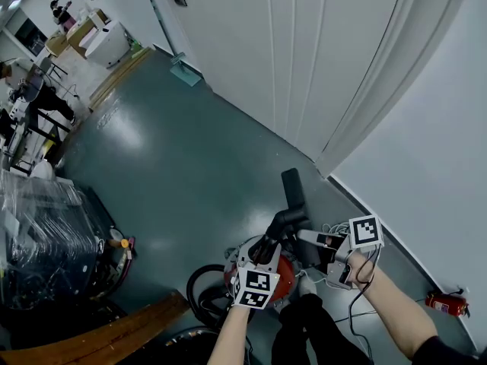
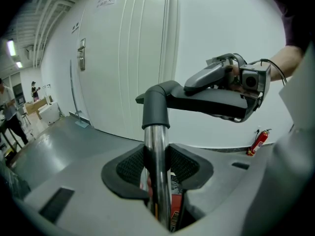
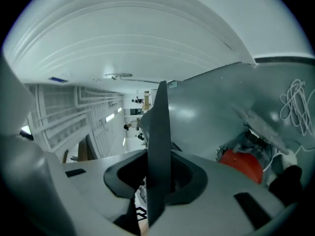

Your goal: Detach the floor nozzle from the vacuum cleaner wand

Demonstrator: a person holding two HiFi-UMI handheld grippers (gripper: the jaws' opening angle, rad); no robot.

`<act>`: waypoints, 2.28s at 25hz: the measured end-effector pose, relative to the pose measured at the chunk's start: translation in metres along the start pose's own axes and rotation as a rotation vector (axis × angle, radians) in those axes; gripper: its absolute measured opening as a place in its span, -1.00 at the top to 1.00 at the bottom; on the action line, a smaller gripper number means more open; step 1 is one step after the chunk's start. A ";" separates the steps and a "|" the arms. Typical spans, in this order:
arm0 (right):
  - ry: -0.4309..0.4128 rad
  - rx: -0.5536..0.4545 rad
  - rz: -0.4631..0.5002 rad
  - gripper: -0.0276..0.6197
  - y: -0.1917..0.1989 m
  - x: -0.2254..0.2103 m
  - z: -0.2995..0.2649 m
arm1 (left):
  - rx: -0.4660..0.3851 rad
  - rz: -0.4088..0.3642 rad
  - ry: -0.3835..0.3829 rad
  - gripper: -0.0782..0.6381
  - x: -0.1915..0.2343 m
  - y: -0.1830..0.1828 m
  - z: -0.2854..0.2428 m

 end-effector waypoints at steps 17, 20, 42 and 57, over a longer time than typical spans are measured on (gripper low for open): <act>0.029 -0.120 0.242 0.59 0.006 0.021 -0.002 | 0.010 0.001 0.007 0.35 0.001 -0.003 -0.002; 0.004 -0.131 0.199 0.59 0.003 0.014 0.001 | 0.006 -0.002 0.006 0.35 0.001 -0.005 0.000; -0.047 -0.155 0.133 0.59 -0.007 0.010 0.010 | 0.010 -0.004 0.031 0.35 -0.005 -0.010 -0.006; 0.007 -0.062 0.165 0.59 -0.025 0.018 0.011 | 0.002 -0.015 0.042 0.35 -0.007 -0.014 -0.010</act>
Point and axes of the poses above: the fingertips, and each gripper's own axes: z backward along the fingers, x to its left, y out of its underside, the point moved 4 cm from there along z, backward along the fingers, and after that the axes turned 4 degrees about z, right-handed, at the moved point
